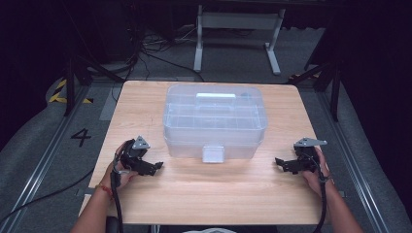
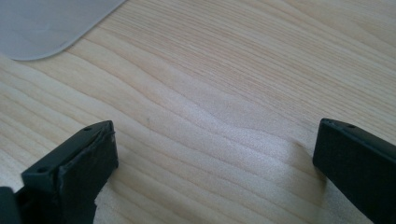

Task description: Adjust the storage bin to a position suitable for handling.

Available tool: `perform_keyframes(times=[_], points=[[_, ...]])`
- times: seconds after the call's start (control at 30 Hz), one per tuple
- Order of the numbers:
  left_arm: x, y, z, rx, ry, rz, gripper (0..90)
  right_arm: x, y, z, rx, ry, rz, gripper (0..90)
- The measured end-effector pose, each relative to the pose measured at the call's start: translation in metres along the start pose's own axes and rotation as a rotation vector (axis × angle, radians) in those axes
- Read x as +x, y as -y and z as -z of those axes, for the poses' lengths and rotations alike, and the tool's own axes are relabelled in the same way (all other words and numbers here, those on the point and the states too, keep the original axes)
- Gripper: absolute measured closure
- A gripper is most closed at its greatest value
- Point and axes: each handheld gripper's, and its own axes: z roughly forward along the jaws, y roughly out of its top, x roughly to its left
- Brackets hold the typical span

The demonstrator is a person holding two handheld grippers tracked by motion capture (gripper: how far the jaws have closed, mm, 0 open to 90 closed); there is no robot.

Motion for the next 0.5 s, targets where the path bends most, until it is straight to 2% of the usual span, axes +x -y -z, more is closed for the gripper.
perform_keyframes(times=[0.2, 0.37, 0.5], points=[[-0.0021, 0.0019, 0.0017, 0.001, -0.008, 0.011, 0.2, 0.0011, 0.0003, 0.0004, 0.001, 0.003, -0.005, 0.3], [-0.0034, 0.0035, 0.0038, 0.004, -0.025, 0.019, 0.4, -0.0012, -0.0009, -0.0006, 0.004, -0.017, 0.017, 0.3], [-0.0039, 0.0039, 0.0037, 0.001, -0.028, 0.022, 0.5, -0.0011, -0.0008, -0.0007, 0.002, -0.015, 0.015, 0.3]])
